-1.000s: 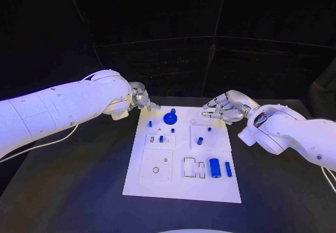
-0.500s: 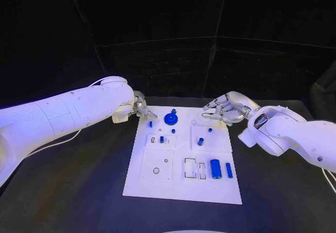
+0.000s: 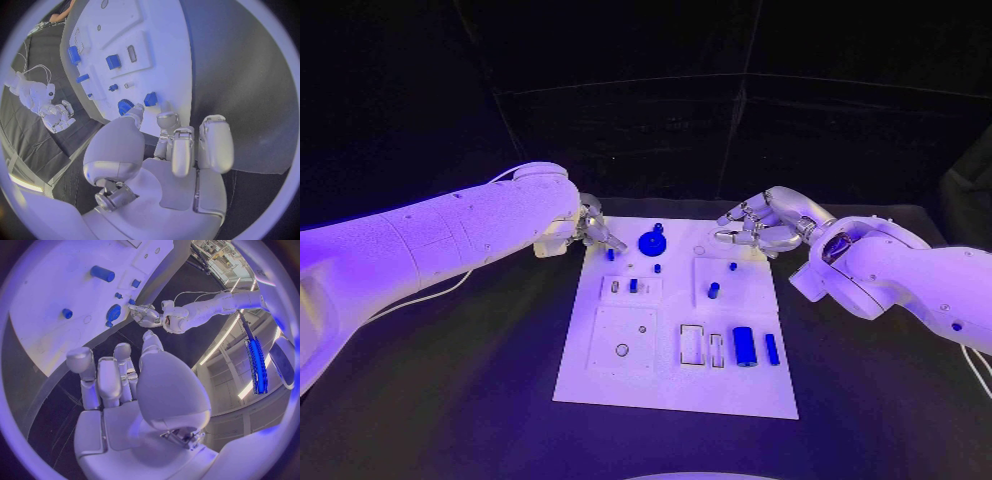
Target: Assemble the parts on the task board
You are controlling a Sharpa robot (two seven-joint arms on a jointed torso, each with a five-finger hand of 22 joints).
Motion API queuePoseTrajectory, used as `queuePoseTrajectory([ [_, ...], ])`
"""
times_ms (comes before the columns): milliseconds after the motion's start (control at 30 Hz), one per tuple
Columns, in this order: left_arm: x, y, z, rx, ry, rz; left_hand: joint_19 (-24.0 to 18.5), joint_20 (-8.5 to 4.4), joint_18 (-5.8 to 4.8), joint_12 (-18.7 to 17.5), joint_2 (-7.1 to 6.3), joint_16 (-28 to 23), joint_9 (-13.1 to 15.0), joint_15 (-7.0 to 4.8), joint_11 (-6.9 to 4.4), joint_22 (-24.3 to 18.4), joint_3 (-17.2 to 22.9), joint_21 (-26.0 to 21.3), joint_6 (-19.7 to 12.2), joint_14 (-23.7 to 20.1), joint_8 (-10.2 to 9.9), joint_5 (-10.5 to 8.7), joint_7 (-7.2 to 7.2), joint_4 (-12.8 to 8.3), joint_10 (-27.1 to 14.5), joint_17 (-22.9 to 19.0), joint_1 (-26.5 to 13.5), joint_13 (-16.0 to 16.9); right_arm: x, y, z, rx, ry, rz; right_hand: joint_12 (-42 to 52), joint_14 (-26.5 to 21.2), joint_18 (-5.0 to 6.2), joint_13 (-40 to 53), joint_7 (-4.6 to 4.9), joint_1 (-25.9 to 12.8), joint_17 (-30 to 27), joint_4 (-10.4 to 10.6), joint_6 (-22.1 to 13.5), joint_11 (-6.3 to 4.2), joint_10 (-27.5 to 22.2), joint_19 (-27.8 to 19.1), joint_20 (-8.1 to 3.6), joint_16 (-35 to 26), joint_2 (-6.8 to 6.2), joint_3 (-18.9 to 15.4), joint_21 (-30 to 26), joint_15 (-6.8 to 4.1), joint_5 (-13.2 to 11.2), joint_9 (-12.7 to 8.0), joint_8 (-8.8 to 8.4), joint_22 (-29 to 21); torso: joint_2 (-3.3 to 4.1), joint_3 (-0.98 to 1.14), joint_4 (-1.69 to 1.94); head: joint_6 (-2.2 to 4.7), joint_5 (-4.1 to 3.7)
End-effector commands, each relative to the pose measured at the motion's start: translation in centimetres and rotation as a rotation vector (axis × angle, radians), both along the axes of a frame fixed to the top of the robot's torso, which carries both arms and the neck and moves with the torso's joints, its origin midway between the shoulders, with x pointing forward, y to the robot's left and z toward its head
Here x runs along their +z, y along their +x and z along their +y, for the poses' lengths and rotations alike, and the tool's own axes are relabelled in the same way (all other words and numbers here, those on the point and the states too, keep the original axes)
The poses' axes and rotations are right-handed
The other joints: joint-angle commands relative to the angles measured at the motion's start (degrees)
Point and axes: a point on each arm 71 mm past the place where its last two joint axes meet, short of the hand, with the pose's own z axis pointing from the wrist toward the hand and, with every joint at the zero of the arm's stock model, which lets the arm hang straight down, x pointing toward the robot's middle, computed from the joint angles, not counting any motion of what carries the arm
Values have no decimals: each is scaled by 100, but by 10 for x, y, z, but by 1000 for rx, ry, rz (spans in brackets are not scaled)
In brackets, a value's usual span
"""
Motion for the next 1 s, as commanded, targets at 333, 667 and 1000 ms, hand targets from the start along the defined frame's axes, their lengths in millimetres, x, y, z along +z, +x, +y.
queuePoseTrajectory([
  [333,0,-2,-3,-14,5,7,8,23,18,56,298,19,-35,23,-48,39,-49,20,165,604,46,8,-43,-106,11,1509,389,20,1,1,1,6,5,-7,19,62,95,0,14,-30,-8,-10,-42,11,-30,-36,-11,-38,35,-23,-25,-23,27,-1,30,-13,-1,0,1,-15,9],
  [667,0,-6,-6,-9,-33,1,19,-8,15,94,560,19,30,-14,-97,64,134,27,220,604,177,15,-101,-354,40,1509,794,40,1,1,2,6,5,-6,19,62,95,0,14,-30,-8,-10,-42,11,-30,-36,-11,-38,35,-23,-25,-23,27,-1,30,-13,-1,-2,7,-32,2],
  [1000,0,-11,-6,-6,-60,3,21,-48,14,93,739,19,134,-57,-154,79,350,23,198,604,310,-367,-166,-636,52,1509,1139,24,1,2,3,6,4,-5,33,62,97,5,12,-22,-14,-12,-40,9,-26,-37,-11,-47,53,-21,-32,-25,53,0,37,-21,-6,1,7,-52,4],
])
